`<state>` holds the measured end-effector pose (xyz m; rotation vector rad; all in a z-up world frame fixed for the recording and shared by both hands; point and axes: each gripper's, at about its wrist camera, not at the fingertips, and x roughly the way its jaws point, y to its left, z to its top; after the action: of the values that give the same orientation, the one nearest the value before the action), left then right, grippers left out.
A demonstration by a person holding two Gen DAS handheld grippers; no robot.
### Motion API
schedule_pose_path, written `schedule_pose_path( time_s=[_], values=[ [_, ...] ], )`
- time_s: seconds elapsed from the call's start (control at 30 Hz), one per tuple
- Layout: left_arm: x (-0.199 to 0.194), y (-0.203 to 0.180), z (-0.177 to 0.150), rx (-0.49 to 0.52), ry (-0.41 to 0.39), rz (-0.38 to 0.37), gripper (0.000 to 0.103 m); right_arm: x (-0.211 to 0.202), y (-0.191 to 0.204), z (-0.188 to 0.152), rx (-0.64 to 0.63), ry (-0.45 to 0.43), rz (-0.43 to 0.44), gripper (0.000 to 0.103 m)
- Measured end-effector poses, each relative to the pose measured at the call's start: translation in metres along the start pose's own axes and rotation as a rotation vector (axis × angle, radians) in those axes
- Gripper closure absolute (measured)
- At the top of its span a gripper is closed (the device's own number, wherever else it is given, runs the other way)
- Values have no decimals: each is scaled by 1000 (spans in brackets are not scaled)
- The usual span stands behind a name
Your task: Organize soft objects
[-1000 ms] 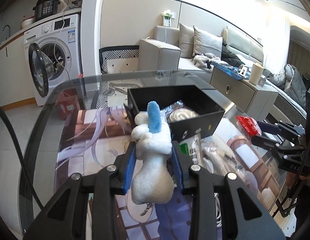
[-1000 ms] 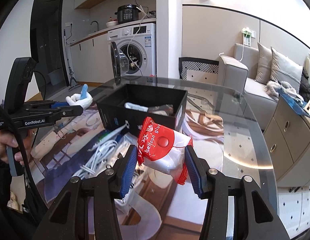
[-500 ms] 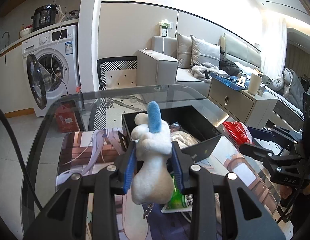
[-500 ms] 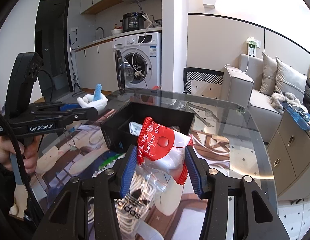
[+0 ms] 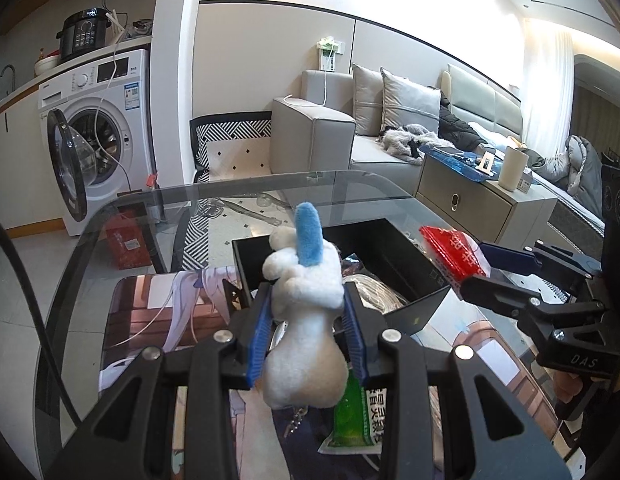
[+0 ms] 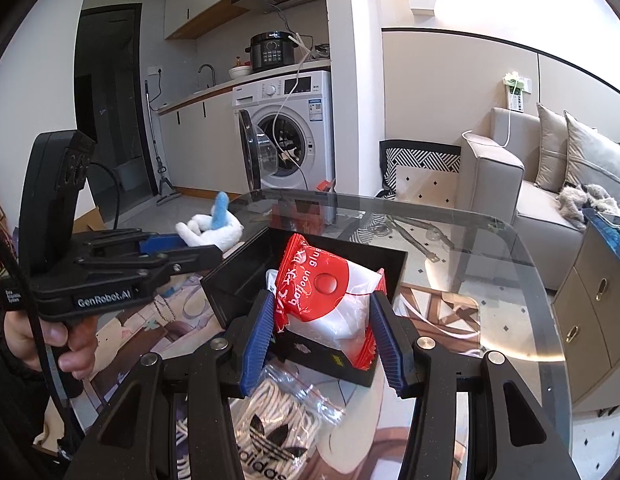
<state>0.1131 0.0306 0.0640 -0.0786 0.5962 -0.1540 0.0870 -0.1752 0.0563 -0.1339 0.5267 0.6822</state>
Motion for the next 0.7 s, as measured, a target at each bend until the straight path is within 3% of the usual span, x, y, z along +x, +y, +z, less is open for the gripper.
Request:
schedule_pose_path(
  time_s=[0.7],
  values=[
    [46,1,16,17,24,0,70,49,-1,8,-24,40,20,54]
  ],
)
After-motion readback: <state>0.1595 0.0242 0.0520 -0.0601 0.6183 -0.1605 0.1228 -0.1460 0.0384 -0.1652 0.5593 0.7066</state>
